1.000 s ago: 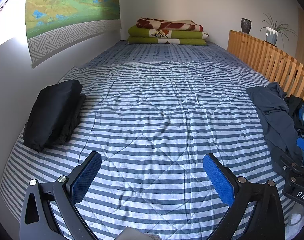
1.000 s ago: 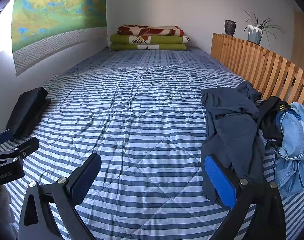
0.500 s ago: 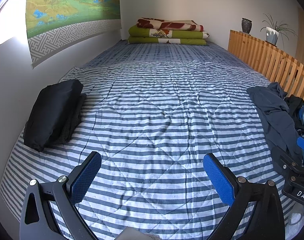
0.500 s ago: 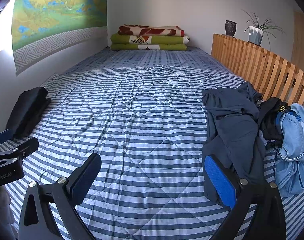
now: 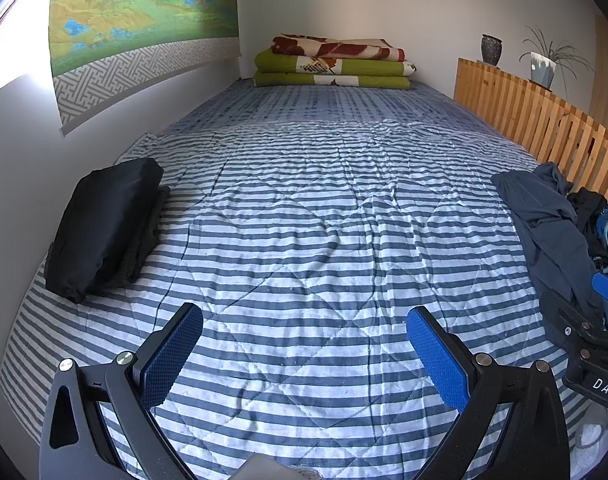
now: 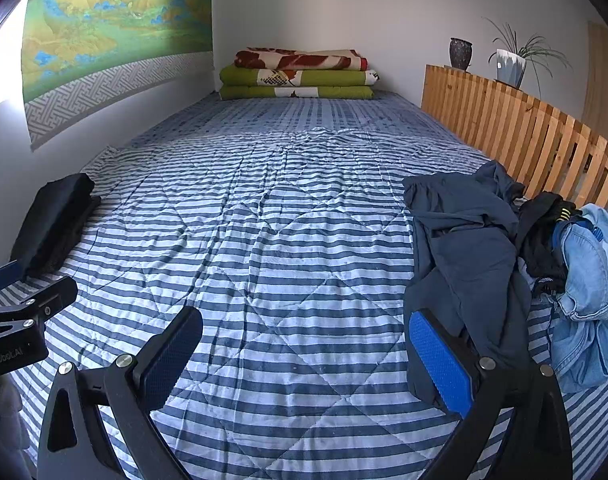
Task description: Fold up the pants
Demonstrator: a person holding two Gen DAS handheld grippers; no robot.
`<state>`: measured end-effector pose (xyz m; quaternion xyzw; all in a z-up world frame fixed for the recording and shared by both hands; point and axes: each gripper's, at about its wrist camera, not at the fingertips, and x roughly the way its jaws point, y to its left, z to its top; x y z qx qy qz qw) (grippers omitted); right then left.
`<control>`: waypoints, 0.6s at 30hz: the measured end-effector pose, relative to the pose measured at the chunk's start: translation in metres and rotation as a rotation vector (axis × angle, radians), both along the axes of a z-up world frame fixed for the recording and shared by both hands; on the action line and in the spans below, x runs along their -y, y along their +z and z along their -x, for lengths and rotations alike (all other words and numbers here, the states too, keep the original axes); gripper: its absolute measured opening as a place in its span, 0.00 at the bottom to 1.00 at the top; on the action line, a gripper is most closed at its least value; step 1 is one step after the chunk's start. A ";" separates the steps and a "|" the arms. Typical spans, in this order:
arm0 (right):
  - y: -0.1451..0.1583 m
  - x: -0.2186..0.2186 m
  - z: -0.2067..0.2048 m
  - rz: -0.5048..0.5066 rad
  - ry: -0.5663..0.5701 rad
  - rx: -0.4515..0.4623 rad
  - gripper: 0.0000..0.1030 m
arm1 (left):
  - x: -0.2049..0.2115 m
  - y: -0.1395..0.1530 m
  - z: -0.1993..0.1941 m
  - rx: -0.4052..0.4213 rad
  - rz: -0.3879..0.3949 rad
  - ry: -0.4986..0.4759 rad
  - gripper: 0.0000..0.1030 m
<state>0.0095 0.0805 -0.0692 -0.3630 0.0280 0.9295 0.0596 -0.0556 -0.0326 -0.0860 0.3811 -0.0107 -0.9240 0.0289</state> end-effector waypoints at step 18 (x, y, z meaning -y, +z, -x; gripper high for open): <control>0.001 -0.001 0.000 -0.014 -0.012 -0.006 0.99 | 0.001 -0.002 0.002 0.007 -0.010 -0.008 1.00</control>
